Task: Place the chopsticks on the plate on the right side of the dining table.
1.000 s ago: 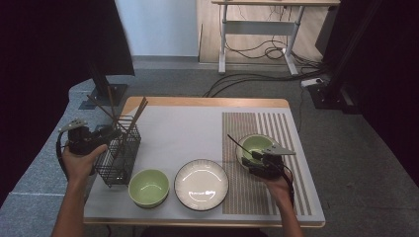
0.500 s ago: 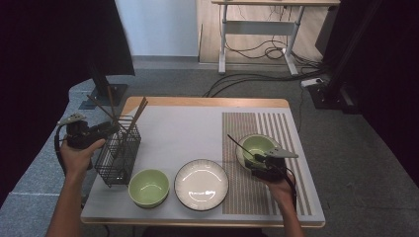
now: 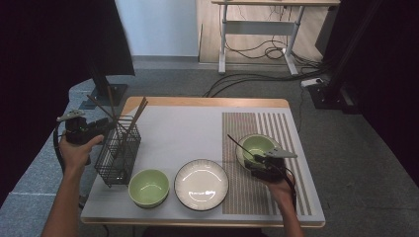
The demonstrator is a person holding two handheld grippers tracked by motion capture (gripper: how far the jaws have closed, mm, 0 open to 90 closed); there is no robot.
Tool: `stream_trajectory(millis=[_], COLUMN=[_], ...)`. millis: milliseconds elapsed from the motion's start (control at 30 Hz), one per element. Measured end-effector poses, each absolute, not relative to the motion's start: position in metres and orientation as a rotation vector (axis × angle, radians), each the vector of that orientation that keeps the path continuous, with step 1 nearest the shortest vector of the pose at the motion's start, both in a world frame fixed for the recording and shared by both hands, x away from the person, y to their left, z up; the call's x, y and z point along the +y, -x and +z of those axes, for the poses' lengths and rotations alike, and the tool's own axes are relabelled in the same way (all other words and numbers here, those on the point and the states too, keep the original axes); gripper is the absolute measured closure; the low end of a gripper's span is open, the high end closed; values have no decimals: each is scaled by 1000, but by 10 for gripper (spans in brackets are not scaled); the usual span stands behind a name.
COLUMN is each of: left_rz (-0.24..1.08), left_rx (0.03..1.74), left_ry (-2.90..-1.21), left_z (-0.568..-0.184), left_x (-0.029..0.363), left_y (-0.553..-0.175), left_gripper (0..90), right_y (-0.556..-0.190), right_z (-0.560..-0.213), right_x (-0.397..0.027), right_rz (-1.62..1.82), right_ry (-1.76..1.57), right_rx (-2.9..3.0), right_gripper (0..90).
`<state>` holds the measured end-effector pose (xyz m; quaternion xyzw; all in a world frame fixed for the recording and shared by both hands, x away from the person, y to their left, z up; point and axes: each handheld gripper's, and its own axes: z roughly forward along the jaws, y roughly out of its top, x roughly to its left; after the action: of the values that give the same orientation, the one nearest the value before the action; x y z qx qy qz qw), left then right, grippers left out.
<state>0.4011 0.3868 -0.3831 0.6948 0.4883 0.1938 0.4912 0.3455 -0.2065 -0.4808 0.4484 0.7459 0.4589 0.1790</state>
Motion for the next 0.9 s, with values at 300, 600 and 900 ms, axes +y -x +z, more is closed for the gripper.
stream_trajectory(millis=[300, 600, 900], left_rz=[465, 485, 478], left_rx=[1199, 1212, 1226], left_ry=[-1688, -1680, -1678], left_z=[-388, -392, -393], left_x=[387, 392, 392], left_y=[-411, -420, -431], left_gripper=[513, 514, 513], right_y=[-346, -346, -346], right_z=[-482, -484, -483], right_x=[-207, -206, -207], right_rz=[1291, 1282, 1278], right_ry=[-1273, -1282, -1284], right_rx=[2107, 2105, 2105], right_gripper=[463, 464, 464])
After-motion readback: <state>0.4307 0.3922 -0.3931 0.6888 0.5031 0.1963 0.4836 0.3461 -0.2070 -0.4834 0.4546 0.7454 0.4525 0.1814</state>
